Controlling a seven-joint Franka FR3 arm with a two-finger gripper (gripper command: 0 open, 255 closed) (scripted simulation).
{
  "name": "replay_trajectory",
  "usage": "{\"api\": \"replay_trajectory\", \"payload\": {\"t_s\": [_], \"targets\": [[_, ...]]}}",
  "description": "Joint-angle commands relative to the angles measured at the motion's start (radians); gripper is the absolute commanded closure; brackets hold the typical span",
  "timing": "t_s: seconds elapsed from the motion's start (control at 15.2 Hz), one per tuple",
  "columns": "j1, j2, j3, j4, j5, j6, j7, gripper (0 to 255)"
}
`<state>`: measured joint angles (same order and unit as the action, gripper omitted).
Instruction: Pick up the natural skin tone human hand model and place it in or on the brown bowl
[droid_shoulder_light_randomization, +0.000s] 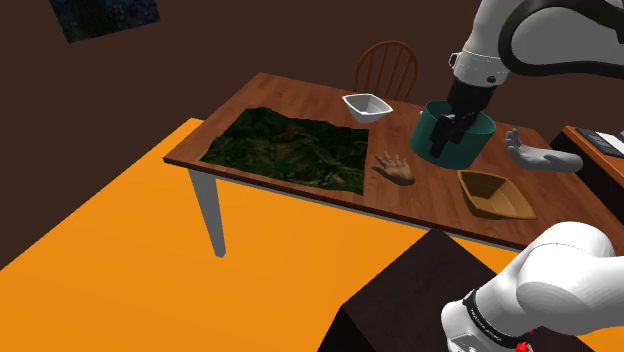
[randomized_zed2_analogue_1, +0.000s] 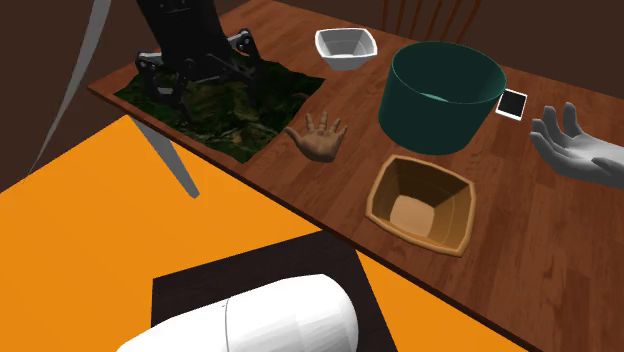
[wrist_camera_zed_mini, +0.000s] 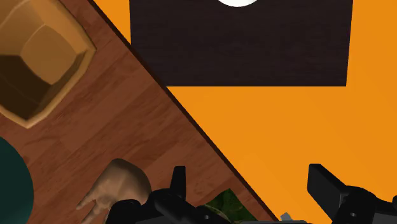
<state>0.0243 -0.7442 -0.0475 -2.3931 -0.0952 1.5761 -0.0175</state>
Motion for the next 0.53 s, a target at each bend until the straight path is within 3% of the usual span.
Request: {"api": "replay_trajectory", "payload": {"t_s": [0.0,0.46], "targets": [[0.0,0.0,0.0,0.0,0.0,0.0,0.0,0],[-0.004,0.122,-0.108,-0.092,-0.072,0.254,-0.16,0]]}}
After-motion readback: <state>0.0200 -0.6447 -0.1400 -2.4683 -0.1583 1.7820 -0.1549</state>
